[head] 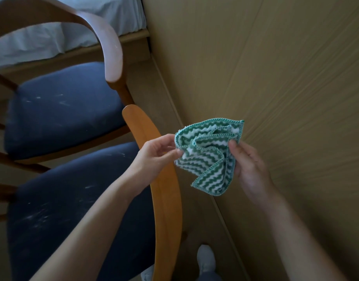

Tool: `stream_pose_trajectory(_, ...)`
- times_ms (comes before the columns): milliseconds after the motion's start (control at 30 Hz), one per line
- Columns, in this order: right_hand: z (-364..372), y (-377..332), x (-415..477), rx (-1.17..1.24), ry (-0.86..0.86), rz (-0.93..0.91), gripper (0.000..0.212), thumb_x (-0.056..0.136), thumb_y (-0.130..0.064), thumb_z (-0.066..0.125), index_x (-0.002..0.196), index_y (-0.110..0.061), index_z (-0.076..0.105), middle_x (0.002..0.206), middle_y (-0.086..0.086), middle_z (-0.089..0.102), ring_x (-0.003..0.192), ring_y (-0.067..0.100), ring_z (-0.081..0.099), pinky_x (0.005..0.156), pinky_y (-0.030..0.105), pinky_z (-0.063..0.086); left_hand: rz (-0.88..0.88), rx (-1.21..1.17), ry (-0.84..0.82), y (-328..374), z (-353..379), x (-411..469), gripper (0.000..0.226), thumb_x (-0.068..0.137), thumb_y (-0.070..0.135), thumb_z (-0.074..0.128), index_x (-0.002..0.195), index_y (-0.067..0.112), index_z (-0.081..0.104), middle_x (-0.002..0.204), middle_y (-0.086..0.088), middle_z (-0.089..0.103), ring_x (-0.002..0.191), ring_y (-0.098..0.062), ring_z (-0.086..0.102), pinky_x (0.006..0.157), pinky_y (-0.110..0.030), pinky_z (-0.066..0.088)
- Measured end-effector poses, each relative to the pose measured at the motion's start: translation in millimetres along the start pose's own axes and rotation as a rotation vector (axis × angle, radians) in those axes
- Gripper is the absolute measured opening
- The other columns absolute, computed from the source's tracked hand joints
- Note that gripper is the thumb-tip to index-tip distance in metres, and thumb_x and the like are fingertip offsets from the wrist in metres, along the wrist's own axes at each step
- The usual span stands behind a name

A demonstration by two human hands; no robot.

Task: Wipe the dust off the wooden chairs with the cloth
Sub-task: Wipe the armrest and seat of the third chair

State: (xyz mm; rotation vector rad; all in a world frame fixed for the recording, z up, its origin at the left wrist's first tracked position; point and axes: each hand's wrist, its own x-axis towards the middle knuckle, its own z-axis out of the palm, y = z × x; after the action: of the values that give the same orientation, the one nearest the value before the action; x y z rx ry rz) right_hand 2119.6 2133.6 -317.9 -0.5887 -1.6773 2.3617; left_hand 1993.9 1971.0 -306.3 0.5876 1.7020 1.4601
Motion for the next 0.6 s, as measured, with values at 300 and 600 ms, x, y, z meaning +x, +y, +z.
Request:
stream_pose_trajectory(300,5.7,-3.6,2.1,-0.086,-0.084,0.042,0.023,0.078,-0.033,0.056,0.086,-0.016,0.070,0.086,-0.003,0.074,0.080,0.009,0.070,0.067,0.018,0.053,0.057,-0.087,0.174,13.6,13.1,8.7,0.034,0.085,0.026,0.053,0.098,-0.005,0.050,0.084,-0.014,0.067,0.074,-0.019,0.067,0.067,-0.030,0.056)
stream_pose_trajectory(600,-5.4,2.3,0.5,0.050,-0.155,0.016,0.026,0.074,-0.043,0.062,0.093,-0.032,0.075,0.100,-0.008,0.072,0.096,0.009,0.067,0.075,0.021,0.054,0.108,-0.068,0.212,26.4,16.4,10.5,0.017,0.097,0.017,0.044,0.094,0.001,0.047,0.073,0.001,0.065,0.066,-0.012,0.064,0.060,-0.026,0.054)
